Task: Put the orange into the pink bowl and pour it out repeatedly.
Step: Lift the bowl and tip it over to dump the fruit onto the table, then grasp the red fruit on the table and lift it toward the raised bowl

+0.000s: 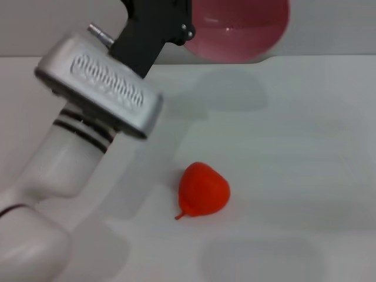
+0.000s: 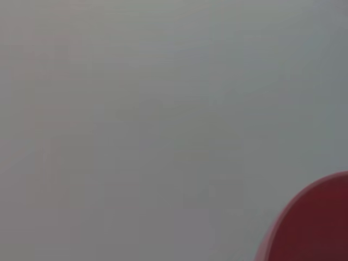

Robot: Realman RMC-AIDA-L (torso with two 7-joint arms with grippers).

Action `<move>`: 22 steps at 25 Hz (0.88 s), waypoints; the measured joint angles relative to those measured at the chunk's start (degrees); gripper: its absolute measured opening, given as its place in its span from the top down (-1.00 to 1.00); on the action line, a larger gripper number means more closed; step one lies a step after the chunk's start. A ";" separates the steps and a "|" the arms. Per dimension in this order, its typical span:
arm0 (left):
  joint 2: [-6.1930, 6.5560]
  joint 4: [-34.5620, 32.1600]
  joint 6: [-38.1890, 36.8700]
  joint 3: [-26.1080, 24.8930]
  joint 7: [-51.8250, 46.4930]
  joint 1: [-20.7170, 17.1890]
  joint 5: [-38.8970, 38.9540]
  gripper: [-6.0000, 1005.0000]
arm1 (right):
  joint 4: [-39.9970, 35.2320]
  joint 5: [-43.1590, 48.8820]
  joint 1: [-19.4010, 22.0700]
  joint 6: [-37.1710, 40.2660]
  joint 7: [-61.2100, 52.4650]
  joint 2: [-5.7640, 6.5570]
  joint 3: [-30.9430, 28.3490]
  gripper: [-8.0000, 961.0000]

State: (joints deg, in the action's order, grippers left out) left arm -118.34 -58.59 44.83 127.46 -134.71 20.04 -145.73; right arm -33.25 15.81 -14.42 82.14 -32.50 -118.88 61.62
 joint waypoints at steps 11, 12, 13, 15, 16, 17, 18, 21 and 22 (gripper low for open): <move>0.15 -7.81 -49.70 -14.52 -11.80 11.94 0.71 0.91 | 2.14 0.24 -0.76 -0.03 -0.14 0.19 0.02 0.13; 0.08 -8.08 -53.47 -15.87 -12.08 13.11 0.95 0.90 | 2.22 0.35 -0.85 -0.23 -0.44 0.23 0.11 0.13; 0.01 -8.34 -58.30 -17.98 -12.24 14.67 1.37 0.90 | 2.29 0.50 -0.95 -0.58 -0.93 0.27 0.17 0.13; -0.05 -8.60 -67.38 -22.00 -12.19 17.78 2.56 0.90 | 2.35 1.33 -1.21 -1.83 -2.91 0.35 0.26 0.13; 0.00 -8.53 -72.42 -24.75 -12.06 19.67 3.15 0.90 | 2.24 2.27 -1.31 -2.79 -4.90 0.48 0.24 0.13; -0.04 -8.21 -78.22 -28.49 -11.95 21.70 3.43 0.90 | 1.94 3.70 -1.42 -3.55 -7.03 0.67 0.15 0.14; -0.01 -7.88 -83.20 -31.70 -11.86 23.33 3.50 0.90 | 1.58 5.63 -1.52 -4.37 -10.04 1.00 0.00 0.14; 0.29 -5.99 -94.52 -41.35 -11.63 27.35 1.99 0.90 | 0.35 12.92 -2.12 -5.62 -20.50 2.97 -0.30 0.14; 0.35 -5.41 -97.87 -44.27 -11.38 28.36 0.85 0.90 | -0.14 15.51 -2.41 -5.78 -24.07 3.77 -0.34 0.14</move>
State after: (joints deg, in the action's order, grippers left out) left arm -117.99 -64.00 -53.04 83.19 -146.09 48.40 -144.88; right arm -33.39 31.33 -16.83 76.36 -56.57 -115.11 61.27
